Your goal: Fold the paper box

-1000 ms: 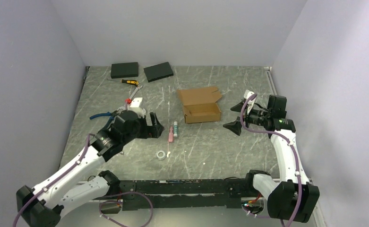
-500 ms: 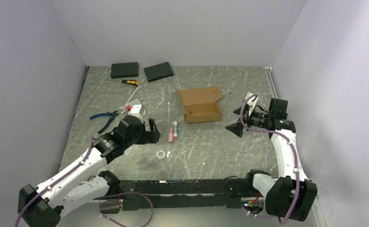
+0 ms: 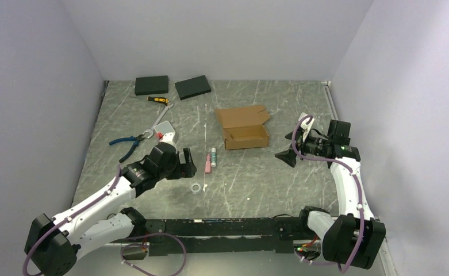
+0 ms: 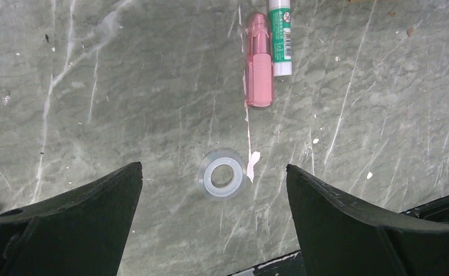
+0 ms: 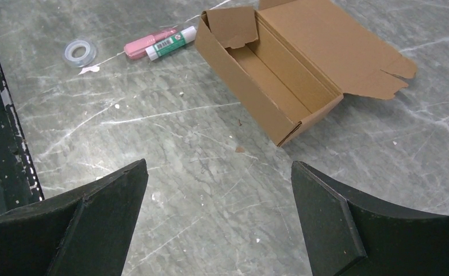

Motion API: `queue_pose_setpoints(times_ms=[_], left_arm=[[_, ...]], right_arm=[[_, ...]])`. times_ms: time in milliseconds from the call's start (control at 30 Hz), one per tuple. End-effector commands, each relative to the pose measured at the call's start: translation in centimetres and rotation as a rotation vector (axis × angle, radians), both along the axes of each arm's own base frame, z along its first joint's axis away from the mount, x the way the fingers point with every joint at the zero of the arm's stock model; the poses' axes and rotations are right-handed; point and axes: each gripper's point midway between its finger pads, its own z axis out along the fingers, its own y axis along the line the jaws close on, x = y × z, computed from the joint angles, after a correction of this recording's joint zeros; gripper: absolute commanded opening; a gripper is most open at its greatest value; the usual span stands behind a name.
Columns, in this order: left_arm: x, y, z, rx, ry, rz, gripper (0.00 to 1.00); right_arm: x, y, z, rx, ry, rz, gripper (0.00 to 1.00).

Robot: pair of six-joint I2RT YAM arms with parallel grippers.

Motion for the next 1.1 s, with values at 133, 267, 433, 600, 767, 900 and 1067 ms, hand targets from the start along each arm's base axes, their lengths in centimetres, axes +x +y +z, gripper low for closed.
queue_pose_setpoints(times_ms=[133, 267, 433, 600, 767, 900, 1067], left_arm=[[0.4, -0.3, 0.2, -0.057, 0.013, 0.072, 0.99], [0.5, -0.1, -0.3, -0.023, 0.049, 0.089, 0.99], [0.9, 0.4, -1.2, 0.030, 0.095, 0.140, 0.99], [1.6, -1.1, -1.7, 0.031, 0.135, 0.117, 0.94], [2.3, -4.3, -2.2, 0.022, 0.161, -0.023, 0.76], [1.7, -4.9, -2.9, 0.098, 0.180, -0.103, 0.66], [-0.3, -3.5, -3.3, 0.200, 0.274, -0.095, 0.48]], right_arm=[[0.2, -0.3, 0.4, -0.032, -0.030, 0.002, 1.00], [0.4, -0.7, 0.1, -0.065, -0.031, -0.017, 1.00], [0.4, -1.0, -0.2, -0.086, -0.028, -0.024, 1.00], [0.4, -0.5, -0.8, -0.105, -0.014, -0.003, 1.00], [0.4, -0.1, -1.6, -0.136, 0.006, 0.017, 1.00], [0.4, -0.1, -1.8, -0.144, 0.005, 0.021, 1.00], [0.3, 0.2, -2.1, -0.163, 0.009, 0.037, 1.00]])
